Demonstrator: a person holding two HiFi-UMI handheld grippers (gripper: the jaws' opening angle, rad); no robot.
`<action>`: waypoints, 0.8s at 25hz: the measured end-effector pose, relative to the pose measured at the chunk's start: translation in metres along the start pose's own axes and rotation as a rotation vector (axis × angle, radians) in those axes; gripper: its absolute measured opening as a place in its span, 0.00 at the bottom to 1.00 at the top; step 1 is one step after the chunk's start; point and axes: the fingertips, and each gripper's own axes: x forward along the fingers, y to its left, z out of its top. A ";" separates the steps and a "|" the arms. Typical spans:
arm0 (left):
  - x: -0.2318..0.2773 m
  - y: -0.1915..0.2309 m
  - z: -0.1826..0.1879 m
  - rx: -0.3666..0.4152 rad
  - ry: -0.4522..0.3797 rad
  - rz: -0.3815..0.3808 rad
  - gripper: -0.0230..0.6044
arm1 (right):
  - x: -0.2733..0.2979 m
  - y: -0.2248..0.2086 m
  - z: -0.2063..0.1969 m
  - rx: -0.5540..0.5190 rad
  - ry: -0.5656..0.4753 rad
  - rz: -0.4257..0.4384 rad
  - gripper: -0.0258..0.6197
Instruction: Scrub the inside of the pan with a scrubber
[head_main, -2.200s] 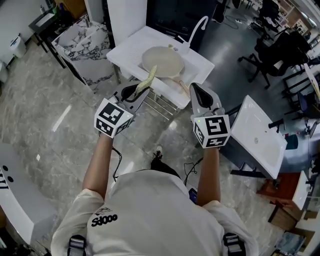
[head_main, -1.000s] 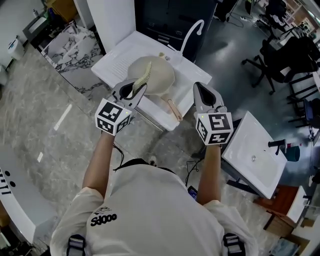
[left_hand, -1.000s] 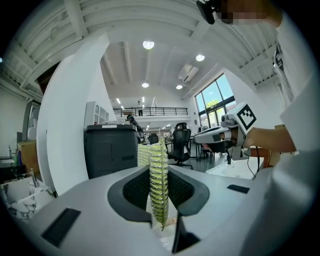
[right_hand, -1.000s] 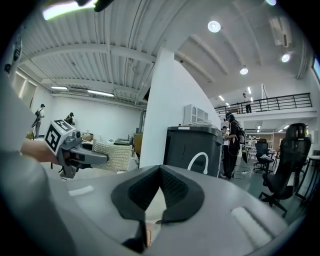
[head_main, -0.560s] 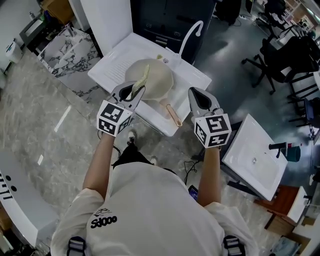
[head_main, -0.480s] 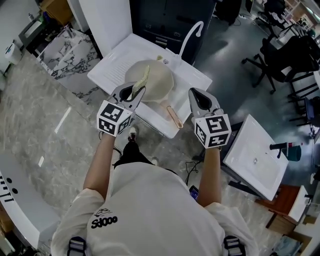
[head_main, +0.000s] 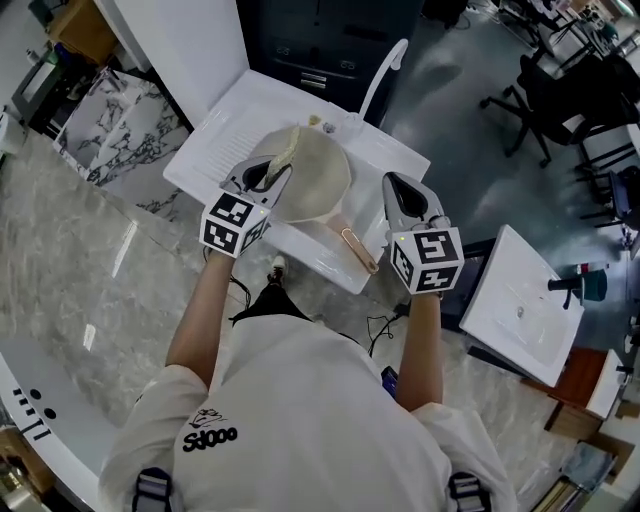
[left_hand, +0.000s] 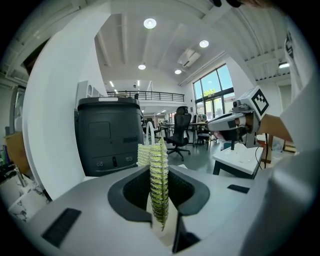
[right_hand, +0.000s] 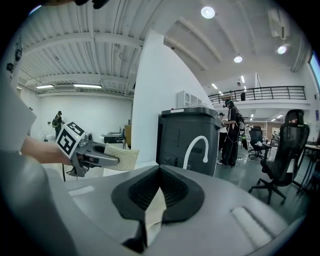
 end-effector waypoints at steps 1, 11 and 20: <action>0.006 0.006 -0.003 -0.006 0.007 -0.007 0.15 | 0.004 -0.001 -0.001 0.005 0.004 -0.008 0.05; 0.062 0.041 -0.039 -0.044 0.116 -0.126 0.15 | 0.040 -0.018 -0.012 0.090 0.046 -0.103 0.05; 0.107 0.070 -0.079 -0.056 0.213 -0.181 0.15 | 0.070 -0.013 -0.026 0.105 0.101 -0.153 0.05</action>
